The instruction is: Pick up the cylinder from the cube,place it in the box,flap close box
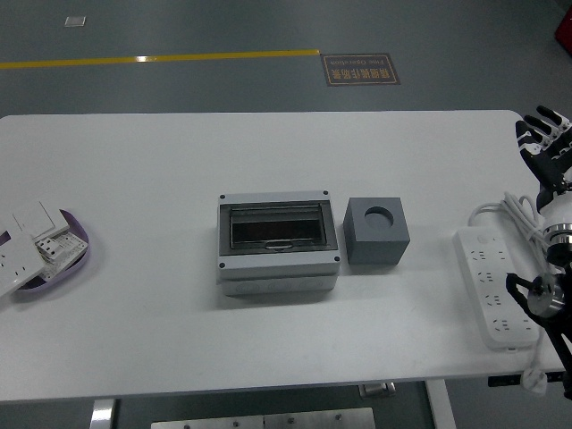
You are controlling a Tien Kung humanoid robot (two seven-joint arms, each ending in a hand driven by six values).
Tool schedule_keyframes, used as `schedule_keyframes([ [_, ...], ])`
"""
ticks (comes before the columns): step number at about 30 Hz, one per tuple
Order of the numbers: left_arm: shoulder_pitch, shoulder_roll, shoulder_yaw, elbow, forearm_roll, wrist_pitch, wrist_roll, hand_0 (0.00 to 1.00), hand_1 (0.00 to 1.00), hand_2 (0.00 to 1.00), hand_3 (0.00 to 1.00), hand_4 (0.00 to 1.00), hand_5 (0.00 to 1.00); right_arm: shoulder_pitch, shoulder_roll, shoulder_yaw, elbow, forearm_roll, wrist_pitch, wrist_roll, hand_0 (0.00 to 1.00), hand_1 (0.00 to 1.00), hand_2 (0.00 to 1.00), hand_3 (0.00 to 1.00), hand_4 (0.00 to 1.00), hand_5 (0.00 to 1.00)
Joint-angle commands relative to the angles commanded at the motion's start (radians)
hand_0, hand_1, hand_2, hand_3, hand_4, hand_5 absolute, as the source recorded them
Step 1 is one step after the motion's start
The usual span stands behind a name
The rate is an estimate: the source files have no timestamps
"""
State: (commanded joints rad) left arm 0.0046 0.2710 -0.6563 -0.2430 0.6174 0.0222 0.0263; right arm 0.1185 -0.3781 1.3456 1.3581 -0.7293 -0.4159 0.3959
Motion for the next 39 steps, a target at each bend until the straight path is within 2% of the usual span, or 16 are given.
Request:
schedule_keyframes([
  [20,-0.009,-0.006,0.015,0.000,-0.010,0.000,0.004,0.595,0.629,0.616,0.637,0.694,0.219,-0.001,0.002,0.006,-0.002,-0.002,0.005,0.001,0.704,0.653,0.634,0.654,0.740,0.164],
  [31,-0.007,0.005,0.057,0.001,-0.035,0.002,0.007,0.595,0.629,0.617,0.637,0.692,0.215,0.009,0.000,-0.012,-0.008,0.002,0.016,-0.001,0.704,0.650,0.632,0.652,0.718,0.173],
  [39,-0.010,0.001,0.075,0.001,-0.042,0.003,0.009,0.595,0.629,0.617,0.637,0.692,0.214,0.023,0.001,-0.033,-0.002,0.006,0.033,-0.004,0.702,0.653,0.631,0.656,0.716,0.168],
])
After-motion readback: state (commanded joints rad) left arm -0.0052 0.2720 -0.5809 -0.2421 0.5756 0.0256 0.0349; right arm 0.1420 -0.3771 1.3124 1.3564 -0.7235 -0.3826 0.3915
